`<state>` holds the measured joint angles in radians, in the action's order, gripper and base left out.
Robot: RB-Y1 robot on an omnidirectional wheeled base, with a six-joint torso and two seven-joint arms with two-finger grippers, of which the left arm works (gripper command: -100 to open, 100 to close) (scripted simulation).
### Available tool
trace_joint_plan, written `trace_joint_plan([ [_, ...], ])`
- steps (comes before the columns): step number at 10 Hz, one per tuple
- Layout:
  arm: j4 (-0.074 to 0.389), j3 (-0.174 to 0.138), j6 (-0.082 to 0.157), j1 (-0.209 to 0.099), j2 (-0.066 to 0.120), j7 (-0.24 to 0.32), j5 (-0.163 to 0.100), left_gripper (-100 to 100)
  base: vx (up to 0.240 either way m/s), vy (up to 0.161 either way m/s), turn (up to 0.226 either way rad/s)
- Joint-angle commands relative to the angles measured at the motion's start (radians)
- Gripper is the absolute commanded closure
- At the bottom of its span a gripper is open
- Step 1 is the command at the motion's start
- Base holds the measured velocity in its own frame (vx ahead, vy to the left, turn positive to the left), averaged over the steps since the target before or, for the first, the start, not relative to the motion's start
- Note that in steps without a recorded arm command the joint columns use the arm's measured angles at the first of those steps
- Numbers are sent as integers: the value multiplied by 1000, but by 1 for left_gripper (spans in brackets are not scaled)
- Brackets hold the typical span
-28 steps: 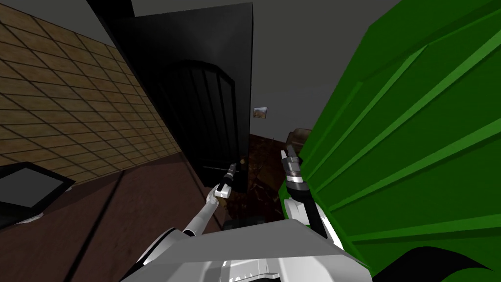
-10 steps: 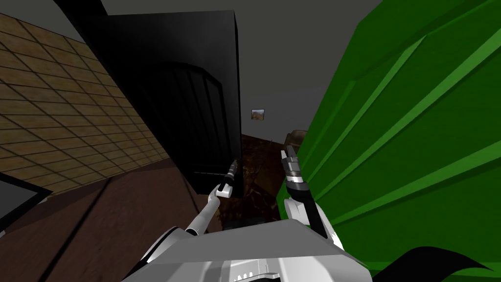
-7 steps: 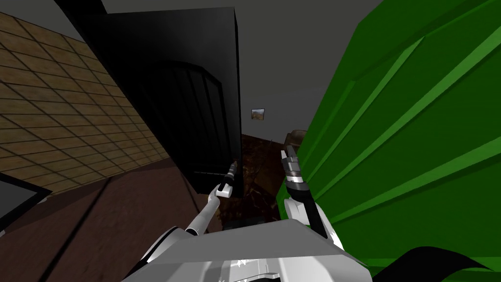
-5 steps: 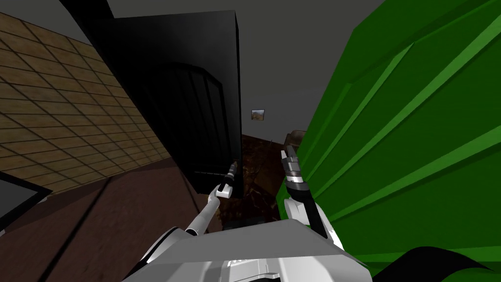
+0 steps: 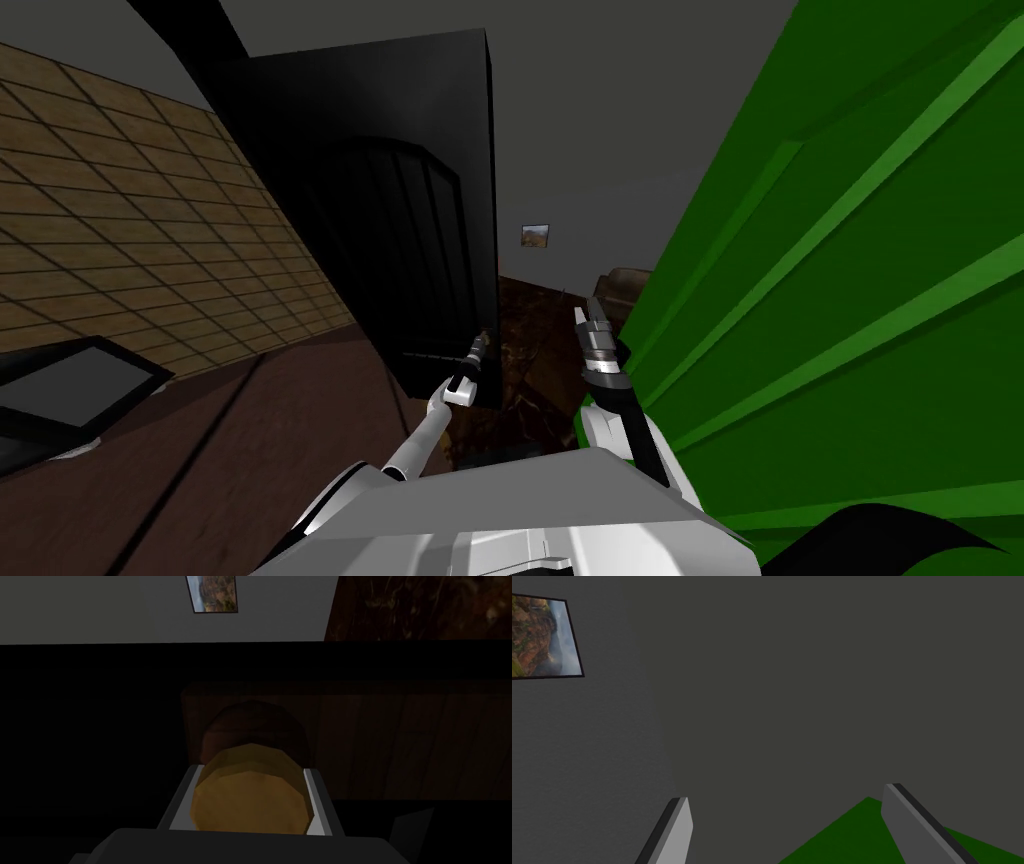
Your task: Push the door open
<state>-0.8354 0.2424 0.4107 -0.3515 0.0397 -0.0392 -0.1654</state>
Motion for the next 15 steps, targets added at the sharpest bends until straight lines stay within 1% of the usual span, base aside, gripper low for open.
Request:
trace_joint_plan([
  [1, -9, -11, 8, -3, 21, 11, 8, 100, 222, -24, 233],
  [3, -3, -10, 8, -7, 24, 24, 24, 100, 222, 5, 289],
  [4, -5, -35, 8, -6, 28, -8, 2, -100, 40, 43, -135],
  [6, -1, -71, 10, -9, 28, -47, -21, -100, -169, 64, -206],
  [7, -1, -82, 10, -10, 28, -59, -27, -100, -155, 38, -123],
  [8, 1, -105, 11, -12, 26, -84, -42, -100, -143, 32, -176],
  [9, 3, -117, 11, -13, 24, -97, -49, -100, -148, 22, -165],
  [10, 5, -142, 12, -15, 19, -123, -65, -100, -167, 23, -177],
  [11, 6, -154, 13, -16, 16, -137, -73, -100, -145, 15, -154],
  [12, 8, -180, 13, -18, 9, -165, -89, -100, -143, 23, -214],
  [13, 9, -193, 14, -19, 4, -178, -97, -100, -132, 18, -179],
  [14, 11, -217, 15, -21, -6, -205, -113, -100, -150, 6, -172],
  [15, 13, -229, 15, -22, -12, -218, -121, -100, -157, -9, -157],
])
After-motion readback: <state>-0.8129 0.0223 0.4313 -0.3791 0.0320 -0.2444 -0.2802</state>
